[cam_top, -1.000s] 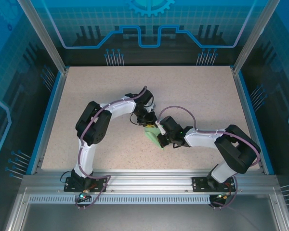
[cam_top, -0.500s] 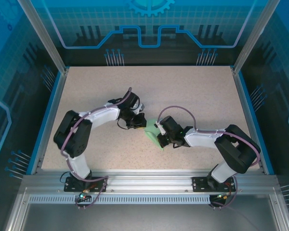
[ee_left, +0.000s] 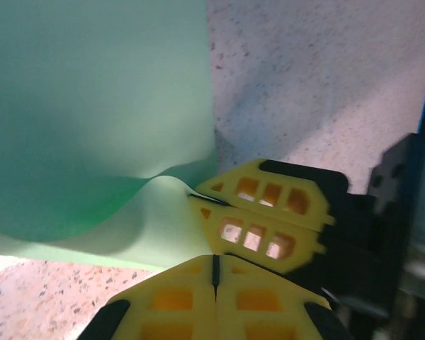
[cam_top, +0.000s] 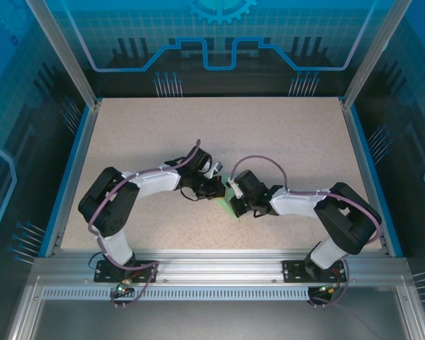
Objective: Fold a paper plane with a square sheet of paper (fold left side to right side)
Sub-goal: Third fold the triangle at the center of the table.
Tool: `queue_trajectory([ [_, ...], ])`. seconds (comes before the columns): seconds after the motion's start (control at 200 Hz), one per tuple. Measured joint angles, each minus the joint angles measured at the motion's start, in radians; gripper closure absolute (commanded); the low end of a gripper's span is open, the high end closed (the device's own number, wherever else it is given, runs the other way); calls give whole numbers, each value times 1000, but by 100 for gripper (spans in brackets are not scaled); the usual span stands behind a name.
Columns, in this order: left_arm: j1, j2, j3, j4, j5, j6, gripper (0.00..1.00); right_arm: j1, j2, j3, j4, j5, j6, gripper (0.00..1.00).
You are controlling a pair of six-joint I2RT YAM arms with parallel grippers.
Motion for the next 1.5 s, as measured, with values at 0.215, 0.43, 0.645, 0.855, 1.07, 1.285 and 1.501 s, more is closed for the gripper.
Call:
queue_trajectory([
  [0.215,-6,55,5,-8,-6,-3,96,0,0,2,-3,0,0,100],
  [0.43,-6,60,13,-19,-30,-2,96,0,1,2,-3,0,0,100],
  [0.645,-6,77,13,-38,-54,0,96,0,6,8,-6,-4,0,100],
  [0.855,-6,81,13,-50,-70,0,96,0,13,15,-7,-7,0,100],
  [1.07,-7,82,13,-62,-85,0,96,0,22,23,-6,-12,0,99],
  [1.285,-7,86,12,-63,-88,0,96,-5,26,33,-18,-20,2,96],
  [1.501,-8,88,12,-60,-88,0,96,-29,24,56,-68,-53,41,75],
])
